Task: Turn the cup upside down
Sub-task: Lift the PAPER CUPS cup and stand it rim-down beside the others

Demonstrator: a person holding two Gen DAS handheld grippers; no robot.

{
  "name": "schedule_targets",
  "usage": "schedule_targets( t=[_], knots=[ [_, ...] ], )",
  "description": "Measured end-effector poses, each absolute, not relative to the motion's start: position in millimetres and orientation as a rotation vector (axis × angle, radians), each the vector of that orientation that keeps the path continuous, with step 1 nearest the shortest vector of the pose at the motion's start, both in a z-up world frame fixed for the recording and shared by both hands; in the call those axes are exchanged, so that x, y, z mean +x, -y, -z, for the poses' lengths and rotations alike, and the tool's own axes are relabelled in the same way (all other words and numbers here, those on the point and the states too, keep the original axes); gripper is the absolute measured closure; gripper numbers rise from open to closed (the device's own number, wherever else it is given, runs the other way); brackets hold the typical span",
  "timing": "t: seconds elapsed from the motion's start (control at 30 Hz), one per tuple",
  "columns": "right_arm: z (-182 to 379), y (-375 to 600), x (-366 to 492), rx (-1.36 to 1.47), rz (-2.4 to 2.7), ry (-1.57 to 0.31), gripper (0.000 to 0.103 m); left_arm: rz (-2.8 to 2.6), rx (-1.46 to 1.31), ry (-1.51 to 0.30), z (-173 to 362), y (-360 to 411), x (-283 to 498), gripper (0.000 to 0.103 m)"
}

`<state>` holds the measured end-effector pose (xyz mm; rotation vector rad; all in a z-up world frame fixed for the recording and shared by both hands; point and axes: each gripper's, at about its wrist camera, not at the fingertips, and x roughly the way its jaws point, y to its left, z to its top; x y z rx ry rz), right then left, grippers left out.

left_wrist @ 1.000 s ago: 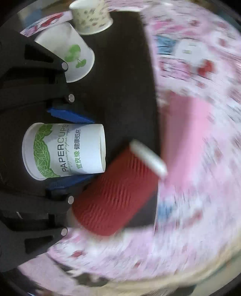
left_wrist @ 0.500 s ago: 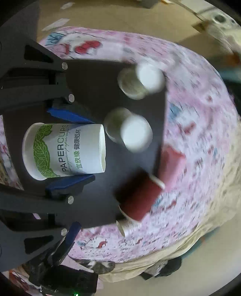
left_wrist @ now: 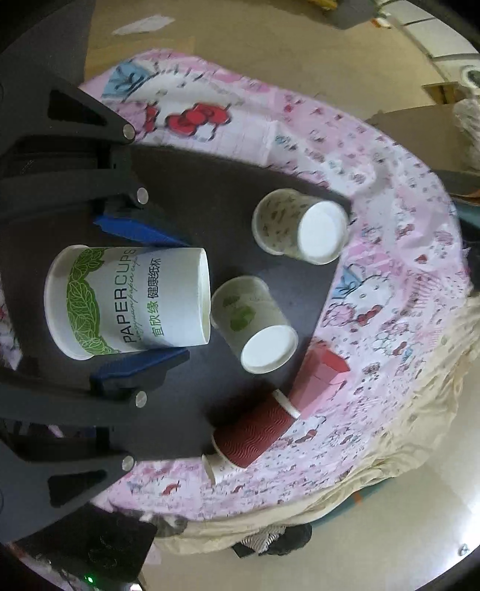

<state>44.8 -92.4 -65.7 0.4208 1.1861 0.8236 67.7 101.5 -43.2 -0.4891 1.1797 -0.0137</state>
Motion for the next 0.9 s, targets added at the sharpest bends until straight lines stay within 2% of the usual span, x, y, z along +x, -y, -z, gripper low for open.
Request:
schedule_targets(
  t=[0.57,0.9],
  knots=[
    [89,85,45,0.281,-0.781,-1.247,0.015,0.062,-0.513,-1.168,36,-106,58,0.054],
    [97,87,51,0.194,-0.678,-1.235,0.015,0.065,-0.349,-1.135,25,-91,48,0.054]
  ],
)
